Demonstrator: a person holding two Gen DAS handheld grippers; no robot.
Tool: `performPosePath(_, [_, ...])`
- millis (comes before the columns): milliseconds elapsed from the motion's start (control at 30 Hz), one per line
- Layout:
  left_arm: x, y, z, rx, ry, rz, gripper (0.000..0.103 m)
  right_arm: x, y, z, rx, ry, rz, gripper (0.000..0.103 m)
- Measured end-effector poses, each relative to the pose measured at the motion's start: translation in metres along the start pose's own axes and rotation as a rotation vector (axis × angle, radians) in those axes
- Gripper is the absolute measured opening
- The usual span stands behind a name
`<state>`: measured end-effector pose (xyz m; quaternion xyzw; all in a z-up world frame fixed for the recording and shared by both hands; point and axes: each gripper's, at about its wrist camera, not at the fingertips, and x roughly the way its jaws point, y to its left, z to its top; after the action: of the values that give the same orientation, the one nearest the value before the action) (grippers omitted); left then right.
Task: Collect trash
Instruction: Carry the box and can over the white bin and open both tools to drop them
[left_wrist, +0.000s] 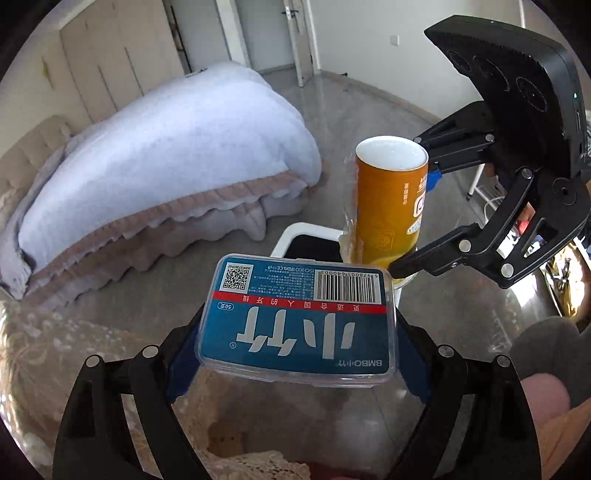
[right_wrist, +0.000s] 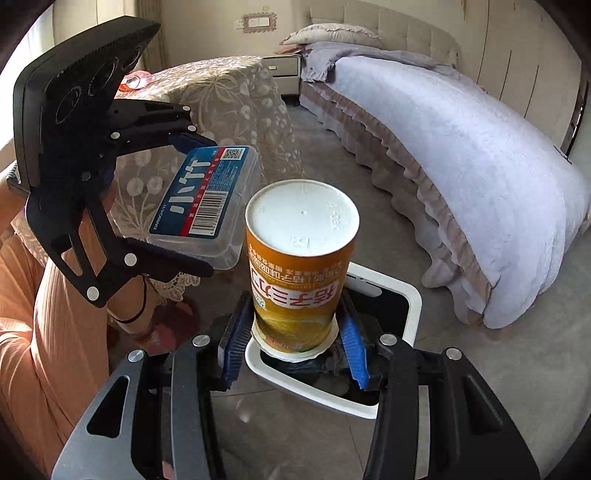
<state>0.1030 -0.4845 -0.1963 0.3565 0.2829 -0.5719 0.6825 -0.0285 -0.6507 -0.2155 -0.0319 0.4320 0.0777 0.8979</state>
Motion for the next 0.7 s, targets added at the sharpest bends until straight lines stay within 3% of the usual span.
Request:
performPosePath(133, [0.03, -0.003, 0.012, 0.075, 0.027, -0.072, 0.088, 0.017, -0.025, -0.013, 0.044, 0.054, -0.007, 0.051])
performPosePath(167, [0.038, -0.001, 0.013, 0.087, 0.054, -0.102, 0.092, 0.022, -0.032, -0.016, 0.062, 0.078, -0.007, 0.079])
performPosePath(200, [0.045, -0.002, 0.014, 0.101, 0.071, -0.104, 0.096, 0.026, -0.037, -0.02, 0.071, 0.079, -0.029, 0.098])
performPosePath(267, [0.056, -0.002, 0.013, 0.135, 0.074, -0.07, 0.098, 0.03, -0.045, -0.026, 0.087, 0.082, -0.058, 0.098])
performPosePath(400, [0.068, -0.001, 0.008, 0.137, 0.098, -0.091, 0.098, 0.03, -0.056, -0.035, 0.135, 0.087, -0.059, 0.098])
performPosePath(700, [0.053, -0.003, 0.008, 0.14, 0.08, -0.098, 0.098, 0.019, -0.054, -0.03, 0.13, 0.078, -0.074, 0.098])
